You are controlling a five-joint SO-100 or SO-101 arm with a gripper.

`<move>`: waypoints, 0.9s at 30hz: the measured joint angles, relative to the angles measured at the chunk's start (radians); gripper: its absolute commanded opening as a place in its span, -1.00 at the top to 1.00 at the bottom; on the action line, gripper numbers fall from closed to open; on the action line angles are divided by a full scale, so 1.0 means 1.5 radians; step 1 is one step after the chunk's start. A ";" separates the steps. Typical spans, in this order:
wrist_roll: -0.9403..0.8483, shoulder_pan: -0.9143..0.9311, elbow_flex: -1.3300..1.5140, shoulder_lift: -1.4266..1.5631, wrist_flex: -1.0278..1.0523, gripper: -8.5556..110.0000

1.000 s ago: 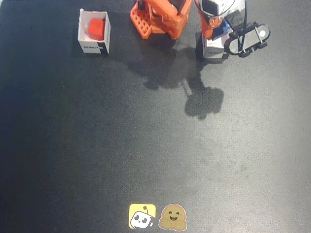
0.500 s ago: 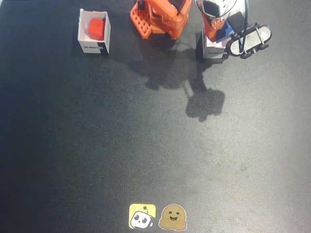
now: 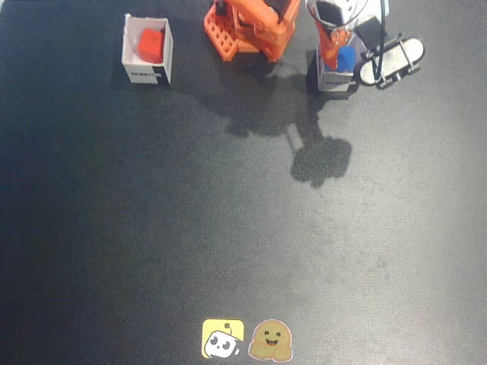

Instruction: Put the red cube in the right box and the blue cube in the left box.

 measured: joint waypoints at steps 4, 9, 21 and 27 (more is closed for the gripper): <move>0.004 0.004 0.002 0.006 0.001 0.77; 0.000 0.032 0.002 0.007 0.008 0.85; -0.102 0.169 0.002 -0.024 -0.037 0.86; -0.168 0.315 0.015 -0.025 -0.072 0.86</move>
